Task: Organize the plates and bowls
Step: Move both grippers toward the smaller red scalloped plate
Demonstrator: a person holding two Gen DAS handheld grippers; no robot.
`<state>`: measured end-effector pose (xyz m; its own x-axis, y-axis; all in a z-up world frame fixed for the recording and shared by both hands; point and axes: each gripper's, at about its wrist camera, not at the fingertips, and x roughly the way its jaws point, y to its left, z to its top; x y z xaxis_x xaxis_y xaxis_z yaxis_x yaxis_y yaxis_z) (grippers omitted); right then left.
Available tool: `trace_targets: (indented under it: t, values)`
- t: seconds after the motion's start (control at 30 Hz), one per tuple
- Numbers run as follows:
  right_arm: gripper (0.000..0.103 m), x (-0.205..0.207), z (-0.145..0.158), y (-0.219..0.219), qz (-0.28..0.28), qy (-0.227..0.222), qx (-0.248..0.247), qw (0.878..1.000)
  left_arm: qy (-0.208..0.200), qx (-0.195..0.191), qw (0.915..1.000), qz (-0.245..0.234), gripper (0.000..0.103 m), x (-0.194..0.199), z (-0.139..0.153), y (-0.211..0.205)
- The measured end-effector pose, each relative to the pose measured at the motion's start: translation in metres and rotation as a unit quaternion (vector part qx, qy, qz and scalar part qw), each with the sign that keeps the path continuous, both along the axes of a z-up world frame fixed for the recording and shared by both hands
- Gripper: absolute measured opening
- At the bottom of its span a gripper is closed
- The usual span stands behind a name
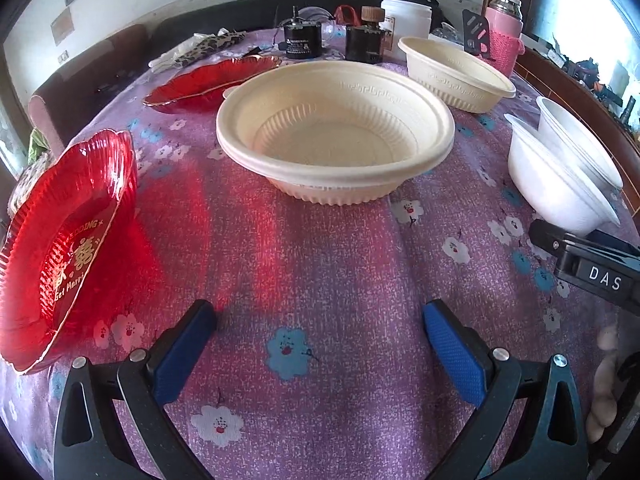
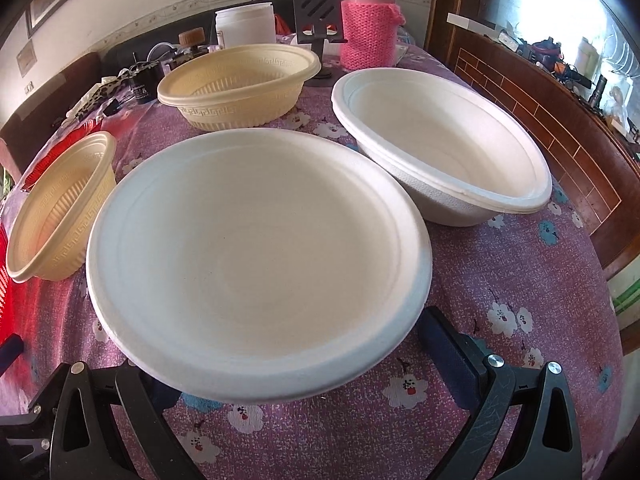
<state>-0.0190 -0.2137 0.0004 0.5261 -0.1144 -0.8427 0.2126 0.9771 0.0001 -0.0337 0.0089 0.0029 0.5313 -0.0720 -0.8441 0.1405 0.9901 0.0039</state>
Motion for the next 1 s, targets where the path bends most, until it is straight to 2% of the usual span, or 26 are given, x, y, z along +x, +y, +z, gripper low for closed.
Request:
trace_targets:
  t: [0.07,0.1,0.17,0.3,0.4,0.5,0.53,0.63,0.77,0.87,0.93,1.0]
  values:
    - [0.102,-0.006,0.001,-0.001,0.006,0.002,0.002,1.0,0.007,-0.021,0.9998,-0.002,0.099,-0.003,0.004,0.006]
    - [0.102,-0.009,0.001,-0.002,0.005,0.003,0.002,1.0,0.005,-0.045,0.999,-0.002,0.096,-0.007,0.009,0.011]
    - [0.102,-0.02,0.004,-0.003,0.004,0.001,0.002,1.0,-0.009,-0.07,0.9975,-0.004,0.096,-0.014,0.023,0.02]
    - [0.102,-0.055,0.02,-0.006,0.02,-0.025,0.007,0.999,-0.083,-0.074,0.9938,-0.012,0.096,-0.034,0.063,0.035]
    - [0.102,-0.081,0.041,-0.015,0.027,-0.065,0.037,0.997,-0.112,-0.07,0.9911,-0.016,0.102,-0.045,0.082,0.043]
    - [0.102,-0.095,0.064,-0.028,0.02,-0.116,0.075,0.99,-0.111,-0.085,0.9892,-0.045,0.102,-0.053,0.09,0.043]
    - [0.102,-0.093,0.067,-0.031,0.02,-0.115,0.09,0.989,-0.112,-0.087,0.9887,-0.048,0.102,-0.058,0.091,0.041]
    - [0.084,-0.083,0.065,-0.038,0.003,-0.095,0.108,0.99,-0.112,-0.081,0.9897,-0.037,0.102,-0.062,0.089,0.042]
    - [0.083,-0.069,0.052,-0.043,-0.004,-0.072,0.139,0.988,-0.078,-0.087,0.9921,-0.047,0.102,-0.057,0.078,0.041]
    - [0.083,-0.068,0.047,-0.041,-0.005,-0.073,0.141,0.987,-0.077,-0.087,0.9916,-0.056,0.102,-0.057,0.079,0.036]
    - [0.083,-0.066,0.044,-0.042,-0.009,-0.076,0.134,0.988,-0.081,-0.078,0.9911,-0.07,0.098,-0.057,0.081,0.026]
    - [0.081,-0.062,0.043,-0.044,-0.011,-0.077,0.13,0.988,-0.082,-0.067,0.9903,-0.09,0.082,-0.056,0.084,0.012]
